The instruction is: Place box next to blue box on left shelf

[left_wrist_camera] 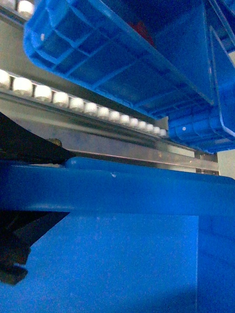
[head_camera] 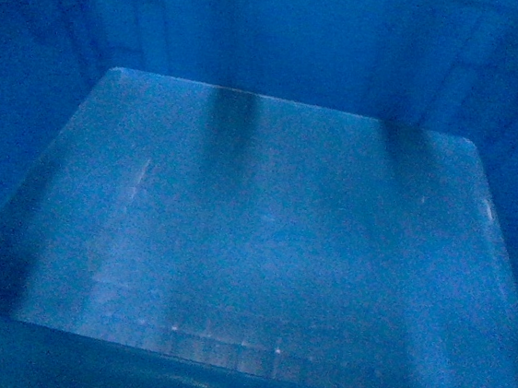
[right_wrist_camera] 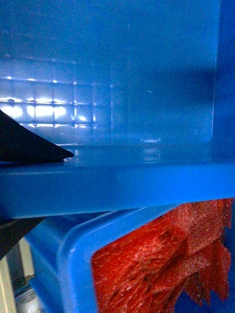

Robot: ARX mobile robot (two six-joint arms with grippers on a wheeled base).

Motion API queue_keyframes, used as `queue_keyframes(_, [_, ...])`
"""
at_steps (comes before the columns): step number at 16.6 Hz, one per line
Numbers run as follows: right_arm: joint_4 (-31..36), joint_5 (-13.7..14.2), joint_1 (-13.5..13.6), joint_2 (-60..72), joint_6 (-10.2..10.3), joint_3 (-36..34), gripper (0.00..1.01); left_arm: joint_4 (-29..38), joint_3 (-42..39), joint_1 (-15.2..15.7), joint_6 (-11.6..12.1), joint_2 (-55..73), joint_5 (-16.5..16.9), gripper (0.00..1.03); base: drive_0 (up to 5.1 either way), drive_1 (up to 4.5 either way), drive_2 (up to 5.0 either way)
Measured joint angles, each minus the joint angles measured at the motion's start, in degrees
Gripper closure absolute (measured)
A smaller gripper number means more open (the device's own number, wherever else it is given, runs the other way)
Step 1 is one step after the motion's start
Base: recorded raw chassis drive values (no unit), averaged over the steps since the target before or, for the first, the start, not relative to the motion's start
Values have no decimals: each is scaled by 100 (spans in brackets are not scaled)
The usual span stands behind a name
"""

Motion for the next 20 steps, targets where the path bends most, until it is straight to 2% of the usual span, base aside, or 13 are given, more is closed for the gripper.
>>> queue_keyframes(5, [2, -4, 0, 4, -7, 0, 90, 7, 0, 0, 4, 2, 0, 88, 5, 437, -427])
queue_keyframes(20, [2, 7, 0, 9, -11, 2, 90, 11, 0, 0, 2, 13, 7, 88, 0, 0, 0])
